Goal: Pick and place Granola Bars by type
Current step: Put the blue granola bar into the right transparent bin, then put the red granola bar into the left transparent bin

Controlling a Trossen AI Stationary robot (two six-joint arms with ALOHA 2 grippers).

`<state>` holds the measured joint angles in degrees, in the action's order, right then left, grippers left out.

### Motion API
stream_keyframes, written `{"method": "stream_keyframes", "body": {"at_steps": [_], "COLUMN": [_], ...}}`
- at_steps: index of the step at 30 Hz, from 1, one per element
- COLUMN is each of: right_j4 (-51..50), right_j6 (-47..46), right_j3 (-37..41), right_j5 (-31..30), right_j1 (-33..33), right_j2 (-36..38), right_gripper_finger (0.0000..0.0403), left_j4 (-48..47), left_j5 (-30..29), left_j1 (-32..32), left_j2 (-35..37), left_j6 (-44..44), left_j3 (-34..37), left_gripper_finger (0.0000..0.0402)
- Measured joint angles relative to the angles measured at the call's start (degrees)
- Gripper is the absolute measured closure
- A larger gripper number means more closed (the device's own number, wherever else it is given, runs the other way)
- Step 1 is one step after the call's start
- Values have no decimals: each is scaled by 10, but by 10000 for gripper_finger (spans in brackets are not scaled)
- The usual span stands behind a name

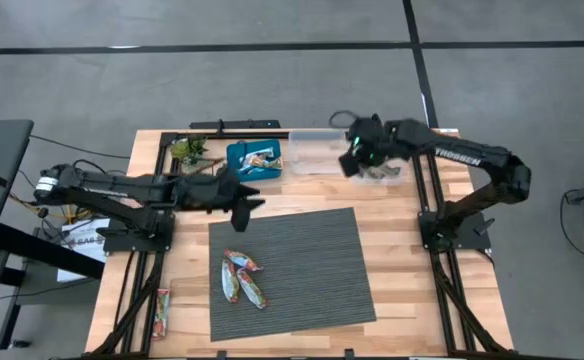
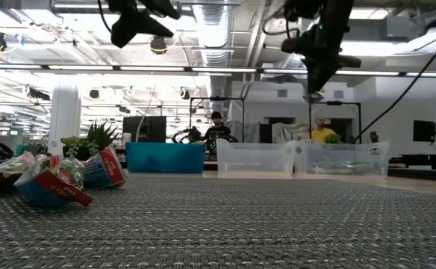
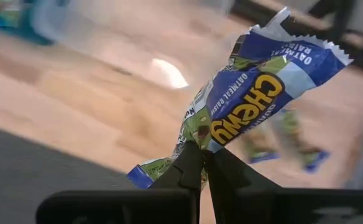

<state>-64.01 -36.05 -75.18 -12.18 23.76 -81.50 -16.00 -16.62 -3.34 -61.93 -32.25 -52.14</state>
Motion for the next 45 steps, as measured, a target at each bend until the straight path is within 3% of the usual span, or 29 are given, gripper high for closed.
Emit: {"method": "stream_keyframes", "body": {"at_steps": [6, 11, 18, 26, 28, 33, 39, 45], "right_j4": [-11, -25, 6, 25, 52, 148, 174, 176], "right_j6": [113, 168, 225, 246, 259, 250, 216, 182], "right_j3": [5, 25, 27, 27, 27, 27, 26, 26], "right_j5": [48, 69, 67, 66, 93, 170, 143, 103], "right_j1": [110, 156, 164, 164, 159, 93, -51, -206], "right_j2": [-4, -30, -60, -65, -52, 12, 64, 48], "right_gripper_finger": [401, 399, 364, 289, 270, 236, 227, 236], "left_j4": [-15, -43, -47, -54, -53, -62, -186, -346], "left_j5": [33, 53, 54, 59, 65, 98, 81, 60], "left_j1": [77, 111, 117, 116, 112, 74, -45, -160], "left_j2": [0, 0, 0, 0, 0, 0, 0, -2], "left_j6": [-25, -49, -52, -64, -60, -38, -99, -114], "left_j3": [0, 0, 0, 0, 0, 0, 0, 0], "left_gripper_finger": [233, 233, 233, 233, 233, 233, 233, 233]}}
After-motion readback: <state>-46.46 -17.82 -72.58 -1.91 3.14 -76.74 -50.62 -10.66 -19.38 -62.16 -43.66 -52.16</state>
